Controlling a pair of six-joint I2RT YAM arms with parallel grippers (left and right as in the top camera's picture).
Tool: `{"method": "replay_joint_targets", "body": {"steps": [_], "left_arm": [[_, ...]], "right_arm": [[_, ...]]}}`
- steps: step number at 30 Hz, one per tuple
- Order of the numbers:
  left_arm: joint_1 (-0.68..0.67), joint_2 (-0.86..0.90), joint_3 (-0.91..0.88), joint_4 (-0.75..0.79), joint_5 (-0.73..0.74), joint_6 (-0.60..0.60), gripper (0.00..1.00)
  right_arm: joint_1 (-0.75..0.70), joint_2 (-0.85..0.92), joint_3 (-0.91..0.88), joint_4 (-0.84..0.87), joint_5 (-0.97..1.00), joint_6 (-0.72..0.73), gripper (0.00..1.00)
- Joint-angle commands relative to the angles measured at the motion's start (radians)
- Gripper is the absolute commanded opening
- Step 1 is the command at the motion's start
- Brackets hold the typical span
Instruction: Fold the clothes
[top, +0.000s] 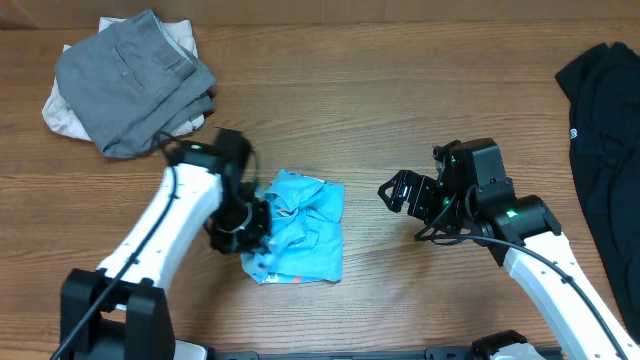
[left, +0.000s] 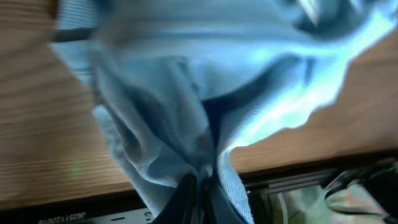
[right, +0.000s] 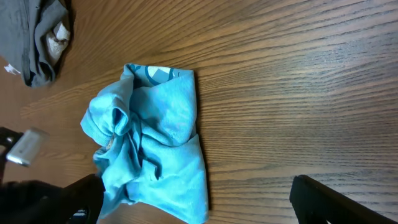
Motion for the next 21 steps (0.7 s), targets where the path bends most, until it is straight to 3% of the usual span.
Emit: {"method": "replay_joint_targets", "body": {"steps": [1,5,8,16,21], "left_arm": [[-0.072,-0.019,0.020,-0.002,0.000,-0.058,0.07],[-0.159,-0.019,0.020,0.008,-0.010,-0.062,0.09],[-0.215,-0.015,0.019,0.016,-0.062,-0.083,0.31],[-0.304,0.003,0.018,0.072,-0.059,-0.109,0.17],[-0.282,0.002,0.066,0.034,-0.100,-0.121,0.20]], "right_arm": [[0.002,-0.001,0.004,0.005,0.000,-0.002,1.00],[0.002,-0.001,0.004,0.006,0.000,-0.002,1.00],[0.002,-0.001,0.004,0.006,0.000,-0.002,1.00],[0.002,-0.001,0.004,0.005,0.000,-0.002,1.00],[0.002,-0.001,0.004,0.005,0.000,-0.002,1.00]]}}
